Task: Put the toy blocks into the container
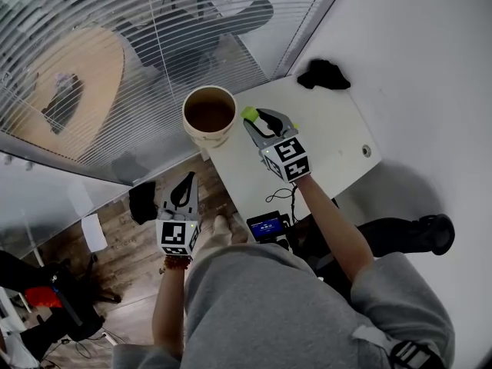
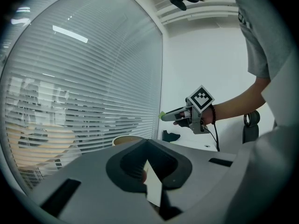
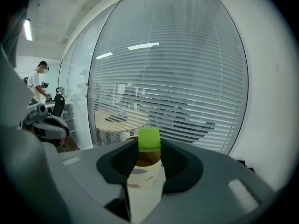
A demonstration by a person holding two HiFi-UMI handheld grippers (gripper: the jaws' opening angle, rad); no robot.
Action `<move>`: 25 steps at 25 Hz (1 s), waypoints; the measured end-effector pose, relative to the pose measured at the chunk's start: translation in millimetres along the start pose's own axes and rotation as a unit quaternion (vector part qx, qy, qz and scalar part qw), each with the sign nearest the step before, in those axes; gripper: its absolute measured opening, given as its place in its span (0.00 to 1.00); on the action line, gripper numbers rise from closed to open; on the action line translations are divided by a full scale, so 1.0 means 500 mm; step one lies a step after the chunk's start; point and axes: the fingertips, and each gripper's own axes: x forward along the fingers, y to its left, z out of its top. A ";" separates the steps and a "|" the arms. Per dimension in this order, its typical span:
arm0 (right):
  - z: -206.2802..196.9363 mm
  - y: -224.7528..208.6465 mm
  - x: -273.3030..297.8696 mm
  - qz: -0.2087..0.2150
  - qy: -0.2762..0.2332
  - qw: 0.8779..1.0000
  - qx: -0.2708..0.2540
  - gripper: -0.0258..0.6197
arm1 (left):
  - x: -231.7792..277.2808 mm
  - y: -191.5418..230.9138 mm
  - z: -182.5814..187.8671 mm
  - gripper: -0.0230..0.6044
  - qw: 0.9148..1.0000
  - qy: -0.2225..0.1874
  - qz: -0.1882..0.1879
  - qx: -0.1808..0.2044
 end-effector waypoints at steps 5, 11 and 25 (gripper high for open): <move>0.008 0.006 0.026 0.006 0.002 1.000 -0.002 0.28 | -0.005 0.009 -0.002 0.05 1.000 0.003 0.004 -0.003; 0.011 -0.001 0.049 0.008 0.007 1.000 0.000 0.28 | -0.001 0.013 0.000 0.05 1.000 0.005 0.004 -0.006; 0.001 -0.008 0.092 0.015 0.022 1.000 0.004 0.28 | 0.004 0.024 -0.007 0.05 1.000 0.012 0.007 -0.012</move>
